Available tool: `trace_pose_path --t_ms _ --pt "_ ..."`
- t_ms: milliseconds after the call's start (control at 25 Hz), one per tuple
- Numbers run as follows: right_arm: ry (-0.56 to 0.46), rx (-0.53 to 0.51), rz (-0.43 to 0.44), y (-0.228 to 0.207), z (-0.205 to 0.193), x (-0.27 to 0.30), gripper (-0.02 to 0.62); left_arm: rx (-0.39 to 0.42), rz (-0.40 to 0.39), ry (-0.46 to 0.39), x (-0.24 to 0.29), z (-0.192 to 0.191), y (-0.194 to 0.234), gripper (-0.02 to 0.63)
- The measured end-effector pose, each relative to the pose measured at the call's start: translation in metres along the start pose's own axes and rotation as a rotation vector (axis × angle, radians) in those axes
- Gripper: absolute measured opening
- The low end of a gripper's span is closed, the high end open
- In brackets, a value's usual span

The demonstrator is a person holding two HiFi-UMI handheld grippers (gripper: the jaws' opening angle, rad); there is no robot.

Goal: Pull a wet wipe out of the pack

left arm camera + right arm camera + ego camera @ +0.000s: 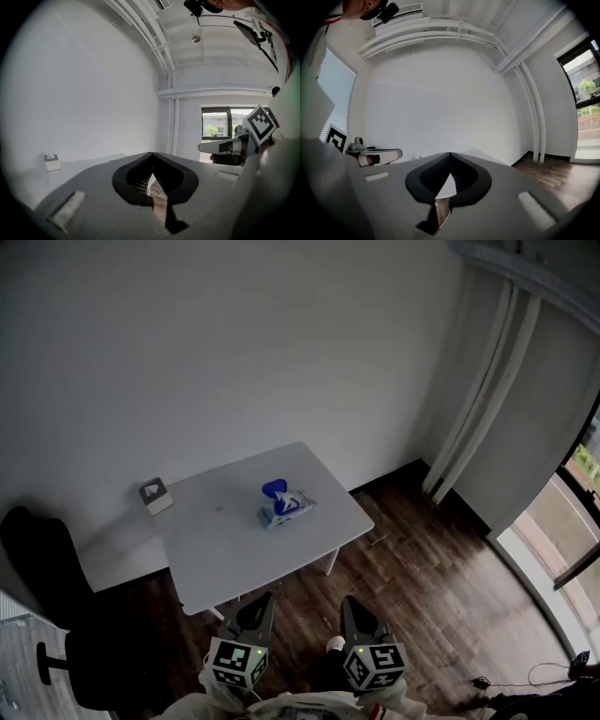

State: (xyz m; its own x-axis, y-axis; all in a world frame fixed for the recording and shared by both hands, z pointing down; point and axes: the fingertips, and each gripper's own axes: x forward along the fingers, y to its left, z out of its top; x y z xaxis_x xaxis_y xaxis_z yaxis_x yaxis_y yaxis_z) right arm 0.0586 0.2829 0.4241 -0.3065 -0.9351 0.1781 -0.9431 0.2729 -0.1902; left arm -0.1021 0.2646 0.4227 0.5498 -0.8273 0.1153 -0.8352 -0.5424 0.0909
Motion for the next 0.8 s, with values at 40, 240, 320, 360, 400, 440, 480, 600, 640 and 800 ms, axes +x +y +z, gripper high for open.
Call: trace_pose_path --t_ms 40,240,320,360,400,440,480,600,640,800 --pt "-0.001 0.0 0.001 -0.007 0.001 0.006 0.005 0.001 0.001 0.001 0.009 0.0 0.001 0.002" --pt "-0.005 0.013 0.008 -0.044 0.014 0.04 0.005 0.009 0.004 0.006 0.06 0.008 0.0 0.002" --pt "0.0 0.016 0.014 -0.06 0.019 0.052 0.005 0.011 0.008 0.012 0.081 0.011 -0.001 0.002" --pt "0.004 0.017 0.015 -0.068 0.022 0.058 0.005 0.012 0.01 0.014 0.091 0.013 -0.001 0.002" --pt "0.008 0.019 0.018 -0.076 0.024 0.065 0.005 0.013 0.012 0.017 0.1 0.015 -0.002 0.002" --pt "0.011 0.02 0.022 -0.083 0.027 0.071 0.005 0.016 0.017 0.02 0.11 0.016 -0.002 0.002" --pt "0.014 0.021 0.029 -0.09 0.03 0.078 0.005 0.018 0.023 0.023 0.12 0.017 -0.002 0.002" --pt "0.027 0.026 0.056 -0.11 0.036 0.099 0.005 0.011 0.05 0.033 0.148 0.02 0.0 0.002" --pt "0.032 0.028 0.065 -0.116 0.038 0.105 0.005 0.01 0.059 0.036 0.156 0.021 0.001 0.002" --pt "0.049 0.035 0.101 -0.142 0.043 0.132 0.005 0.012 0.093 0.051 0.19 0.023 0.002 0.002"
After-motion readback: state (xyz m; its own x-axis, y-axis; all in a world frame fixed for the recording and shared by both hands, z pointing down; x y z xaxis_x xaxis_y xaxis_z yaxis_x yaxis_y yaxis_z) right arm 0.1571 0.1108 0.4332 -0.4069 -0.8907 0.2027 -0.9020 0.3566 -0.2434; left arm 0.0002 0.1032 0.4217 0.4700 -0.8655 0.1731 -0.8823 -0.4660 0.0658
